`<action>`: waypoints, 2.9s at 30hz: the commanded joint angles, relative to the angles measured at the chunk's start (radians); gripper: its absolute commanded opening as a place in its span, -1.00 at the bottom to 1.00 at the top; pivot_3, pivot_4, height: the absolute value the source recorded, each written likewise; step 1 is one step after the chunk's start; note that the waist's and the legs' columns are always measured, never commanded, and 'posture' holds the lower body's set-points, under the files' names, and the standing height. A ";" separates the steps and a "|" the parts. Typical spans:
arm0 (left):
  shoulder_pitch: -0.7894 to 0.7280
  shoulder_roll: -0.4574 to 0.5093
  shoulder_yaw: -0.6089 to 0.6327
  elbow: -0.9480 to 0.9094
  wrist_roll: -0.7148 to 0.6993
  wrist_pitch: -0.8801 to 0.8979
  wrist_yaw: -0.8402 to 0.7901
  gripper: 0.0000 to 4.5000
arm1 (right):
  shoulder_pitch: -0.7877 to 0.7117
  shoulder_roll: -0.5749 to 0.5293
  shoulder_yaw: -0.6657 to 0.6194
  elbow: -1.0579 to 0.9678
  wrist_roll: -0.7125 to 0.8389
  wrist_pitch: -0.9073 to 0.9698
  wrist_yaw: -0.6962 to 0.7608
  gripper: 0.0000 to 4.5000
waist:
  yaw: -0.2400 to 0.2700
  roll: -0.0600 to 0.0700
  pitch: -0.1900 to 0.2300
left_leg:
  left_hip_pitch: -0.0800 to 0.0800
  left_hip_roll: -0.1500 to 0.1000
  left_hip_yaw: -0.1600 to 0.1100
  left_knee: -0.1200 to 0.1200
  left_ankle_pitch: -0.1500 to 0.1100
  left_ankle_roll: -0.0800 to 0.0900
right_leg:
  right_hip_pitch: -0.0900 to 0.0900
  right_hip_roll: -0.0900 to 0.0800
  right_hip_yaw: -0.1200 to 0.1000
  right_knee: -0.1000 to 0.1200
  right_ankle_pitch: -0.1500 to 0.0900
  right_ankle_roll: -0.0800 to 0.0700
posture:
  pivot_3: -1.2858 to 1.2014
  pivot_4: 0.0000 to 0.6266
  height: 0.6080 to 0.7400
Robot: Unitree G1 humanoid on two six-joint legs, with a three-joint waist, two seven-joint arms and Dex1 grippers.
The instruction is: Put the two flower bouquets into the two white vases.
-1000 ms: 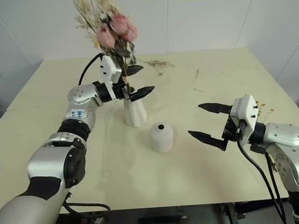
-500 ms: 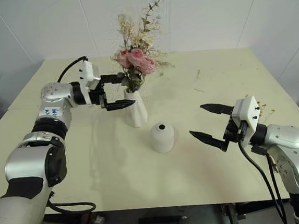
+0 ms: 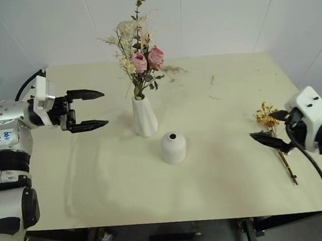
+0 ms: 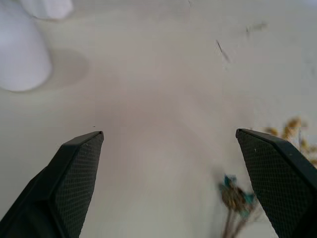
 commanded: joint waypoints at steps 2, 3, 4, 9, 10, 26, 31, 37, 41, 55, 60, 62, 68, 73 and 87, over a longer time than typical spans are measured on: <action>0.120 0.041 0.027 -0.223 -0.095 0.134 -0.040 0.99 | -0.064 -0.090 0.011 0.137 0.002 0.192 -0.018 1.00 | 0.002 0.000 0.000 | 0.000 0.000 0.001 0.000 0.000 0.000 | 0.000 0.000 0.001 -0.001 0.000 0.000 | 0.03 -0.52 1.00; 0.160 0.055 0.040 -0.247 -0.109 0.148 -0.040 0.99 | -0.113 -0.111 0.067 0.167 0.008 0.243 -0.012 1.00 | 0.002 0.000 0.000 | 0.001 0.000 0.002 0.000 0.000 0.000 | 0.000 0.000 0.001 -0.001 0.000 0.000 | 0.03 -0.52 1.00; 0.195 0.064 0.052 -0.275 -0.122 0.160 -0.034 0.99 | -0.162 -0.120 0.115 0.199 0.011 0.274 -0.002 1.00 | -0.004 0.000 0.000 | 0.001 0.000 0.002 0.000 0.000 0.000 | 0.000 0.000 0.001 -0.001 0.000 0.000 | 0.03 -0.52 1.00; 0.330 0.076 0.107 -0.438 -0.171 0.222 0.043 0.99 | -0.364 -0.124 0.336 0.396 -0.043 0.293 0.078 1.00 | -0.017 0.000 0.000 | 0.001 0.001 0.004 -0.002 0.000 0.000 | -0.001 0.000 0.003 -0.002 -0.001 -0.001 | 0.03 -0.52 1.00; 0.369 0.081 0.125 -0.473 -0.181 0.234 0.055 0.99 | -0.411 -0.111 0.391 0.440 -0.066 0.288 0.091 1.00 | -0.018 0.000 0.000 | 0.001 0.001 0.005 -0.002 0.000 0.000 | -0.001 0.000 0.003 -0.003 -0.001 -0.001 | 0.03 -0.52 1.00; 0.744 0.134 0.375 -0.838 -0.317 0.375 0.233 0.99 | -0.784 0.126 0.852 1.074 -0.524 -0.093 0.330 1.00 | -0.023 0.002 0.001 | -0.001 0.001 0.006 -0.009 -0.002 -0.001 | -0.004 -0.001 0.003 -0.011 -0.001 0.000 | 0.03 -0.52 1.00; 0.762 0.138 0.391 -0.862 -0.329 0.378 0.252 1.00 | -0.798 0.159 0.862 1.127 -0.591 -0.126 0.395 0.83 | -0.025 0.001 0.000 | 0.001 0.001 0.006 -0.006 -0.002 -0.001 | -0.001 -0.001 0.003 -0.010 -0.001 0.000 | 0.03 -0.52 1.00; 0.725 0.137 0.362 -0.836 -0.323 0.359 0.247 1.00 | -0.800 0.175 0.837 1.103 -0.622 -0.090 0.451 0.02 | -0.030 0.000 0.000 | 0.001 0.001 0.006 -0.005 -0.002 -0.001 | 0.000 0.000 0.003 -0.010 0.000 0.000 | 0.03 -0.52 1.00; 0.673 0.133 0.321 -0.791 -0.308 0.338 0.232 1.00 | -0.786 0.169 0.813 1.055 -0.619 -0.061 0.467 -0.57 | -0.038 0.000 0.000 | 0.001 0.001 0.006 -0.006 -0.002 -0.001 | -0.001 0.000 0.003 -0.010 0.000 0.000 | 0.03 -0.52 1.00; 0.440 0.113 0.169 -0.538 -0.236 0.225 0.149 1.00 | -0.613 0.317 0.158 0.353 -0.166 -0.113 0.318 -0.99 | -0.041 0.002 0.001 | 0.001 0.001 0.005 -0.006 -0.002 -0.001 | -0.001 0.000 0.003 -0.007 0.000 0.000 | 0.03 -0.52 1.00; 0.376 0.110 0.134 -0.475 -0.220 0.206 0.121 1.00 | -0.630 0.539 -0.017 0.083 0.074 -0.092 0.114 -0.99 | -0.035 0.002 0.001 | 0.000 0.002 0.002 -0.007 -0.002 -0.001 | -0.001 0.000 0.001 -0.007 0.000 0.001 | 0.03 -0.52 1.00; 0.356 0.107 0.124 -0.457 -0.215 0.203 0.112 1.00 | -0.631 0.604 -0.026 0.022 0.153 -0.093 0.067 -0.99 | -0.035 0.002 0.001 | -0.001 0.001 0.002 -0.006 -0.002 -0.001 | -0.001 0.000 0.000 -0.007 0.000 0.001 | 0.03 -0.52 1.00; 0.309 0.094 0.099 -0.399 -0.197 0.190 0.091 1.00 | -0.542 0.705 0.097 -0.046 0.173 -0.178 0.027 -0.99 | -0.029 0.002 0.001 | -0.001 0.002 0.002 -0.007 -0.002 -0.001 | -0.002 0.000 0.000 -0.007 0.000 0.000 | 0.03 -0.52 1.00; 0.285 0.070 0.082 -0.395 -0.188 0.193 0.100 1.00 | -0.480 0.758 0.239 0.007 0.080 -0.349 0.064 -0.99 | -0.029 0.002 0.001 | -0.001 0.001 0.002 -0.007 -0.002 -0.002 | -0.002 0.000 0.000 -0.007 0.000 0.000 | 0.03 -0.52 1.00; 0.314 0.037 0.091 -0.470 -0.201 0.224 0.166 1.00 | -0.506 0.833 0.353 0.109 0.063 -0.476 0.078 -0.99 | -0.030 0.002 0.001 | -0.001 0.002 0.001 -0.006 -0.002 -0.002 | -0.003 0.000 0.000 -0.003 -0.001 0.000 | 0.03 -0.52 1.00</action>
